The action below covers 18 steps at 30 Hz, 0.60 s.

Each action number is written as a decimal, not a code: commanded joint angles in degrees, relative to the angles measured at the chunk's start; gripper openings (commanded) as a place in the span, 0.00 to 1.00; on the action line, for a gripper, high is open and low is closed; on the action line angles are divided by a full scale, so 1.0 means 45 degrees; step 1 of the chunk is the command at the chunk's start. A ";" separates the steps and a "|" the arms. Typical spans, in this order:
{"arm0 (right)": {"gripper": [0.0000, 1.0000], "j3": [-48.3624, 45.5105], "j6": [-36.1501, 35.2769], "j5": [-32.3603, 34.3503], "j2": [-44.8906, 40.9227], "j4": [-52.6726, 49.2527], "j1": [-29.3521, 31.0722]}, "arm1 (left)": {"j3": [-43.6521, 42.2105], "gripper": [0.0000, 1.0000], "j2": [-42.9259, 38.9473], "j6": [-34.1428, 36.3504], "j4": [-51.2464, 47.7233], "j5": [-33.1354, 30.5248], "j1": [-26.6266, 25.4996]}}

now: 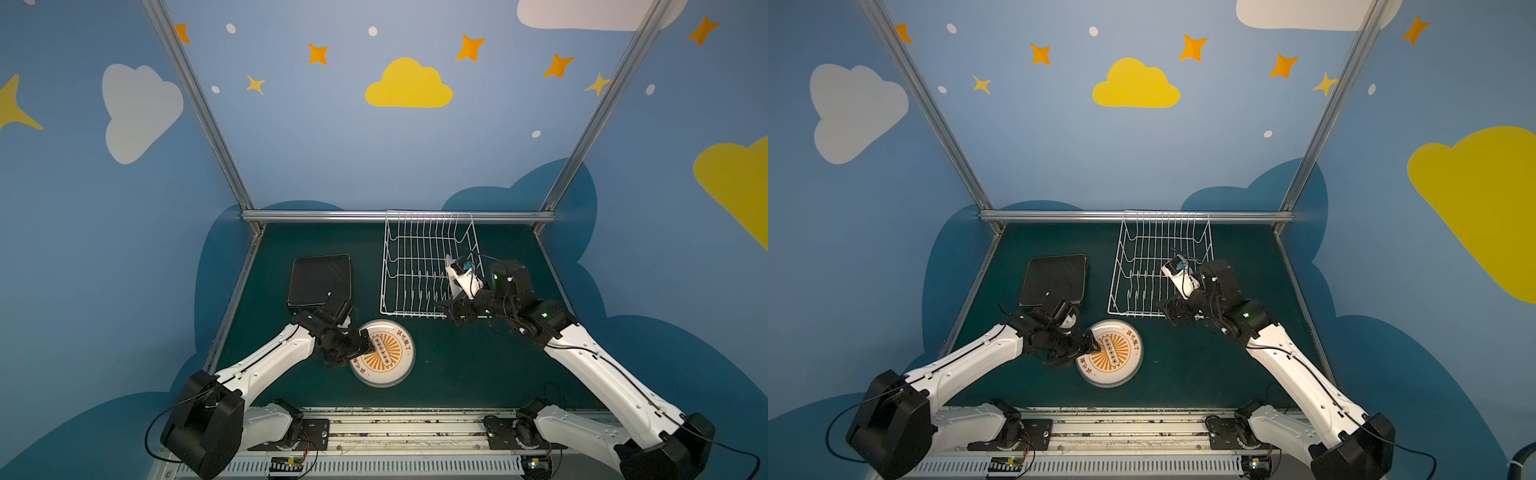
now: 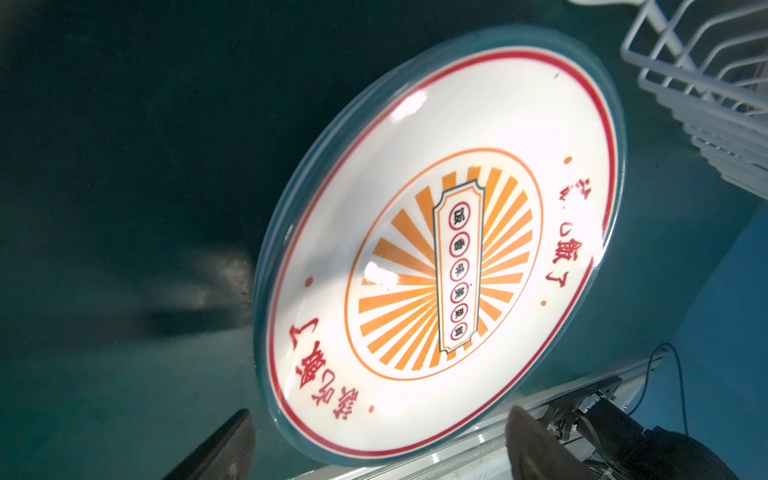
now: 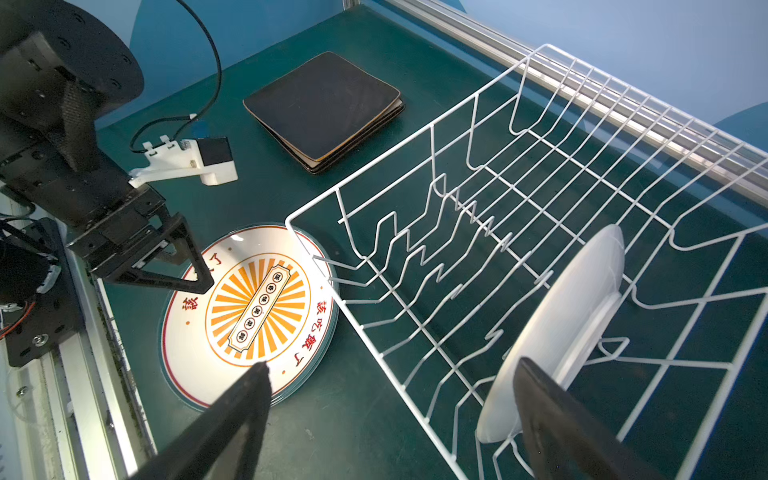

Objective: Unload the plates from the dish rack
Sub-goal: 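Open the left gripper to release the plate onto the stack, then reach the left gripper into the rack toward the last white plate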

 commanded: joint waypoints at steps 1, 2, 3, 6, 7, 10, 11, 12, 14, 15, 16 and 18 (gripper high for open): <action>0.91 -0.0108 0.0046 0.0145 -0.0114 0.0202 0.0085 | 0.0500 0.94 -0.0278 0.0260 -0.0564 -0.0526 -0.0036; 0.91 -0.0123 0.0055 0.0190 -0.0142 0.0208 0.0085 | 0.0641 0.94 -0.0390 0.0261 -0.0527 -0.0536 -0.0027; 0.91 -0.0140 0.0082 0.0281 -0.0181 0.0226 0.0081 | 0.0792 0.94 -0.0519 0.0261 -0.0483 -0.0540 -0.0020; 0.90 -0.0390 0.0282 0.0913 -0.0438 0.0631 0.0071 | 0.1492 0.94 -0.0771 0.0381 -0.0307 -0.0826 -0.0037; 0.90 -0.0525 0.0331 0.1134 -0.0603 0.0811 0.0081 | 0.1756 0.94 -0.0786 0.0447 -0.0324 -0.0972 -0.0033; 0.91 -0.0892 0.0685 0.1939 -0.1155 0.1250 0.0046 | 0.2923 0.94 -0.0630 0.0894 -0.0487 -0.1043 -0.0030; 0.90 -0.0941 0.0771 0.2165 -0.1309 0.1243 0.0020 | 0.3401 0.93 -0.0495 0.1080 -0.0572 -0.1043 -0.0035; 0.91 -0.0946 0.0856 0.2396 -0.1426 0.1172 -0.0018 | 0.3871 0.93 -0.0283 0.1317 -0.0660 -0.1043 -0.0036; 0.92 -0.0909 0.1086 0.2915 -0.1631 0.0942 -0.0079 | 0.4745 0.94 0.0143 0.1631 -0.0774 -0.0958 -0.0063; 0.92 -0.0888 0.1297 0.3341 -0.1737 0.0794 -0.0119 | 0.5157 0.93 0.0388 0.1751 -0.0761 -0.0906 -0.0097; 0.92 -0.0887 0.1493 0.3674 -0.1846 0.0681 -0.0175 | 0.5494 0.93 0.0598 0.1843 -0.0705 -0.0823 -0.0141; 0.93 -0.0936 0.1946 0.4020 -0.2089 0.0383 -0.0442 | 0.6195 0.93 0.1127 0.1995 -0.0472 -0.0738 -0.0296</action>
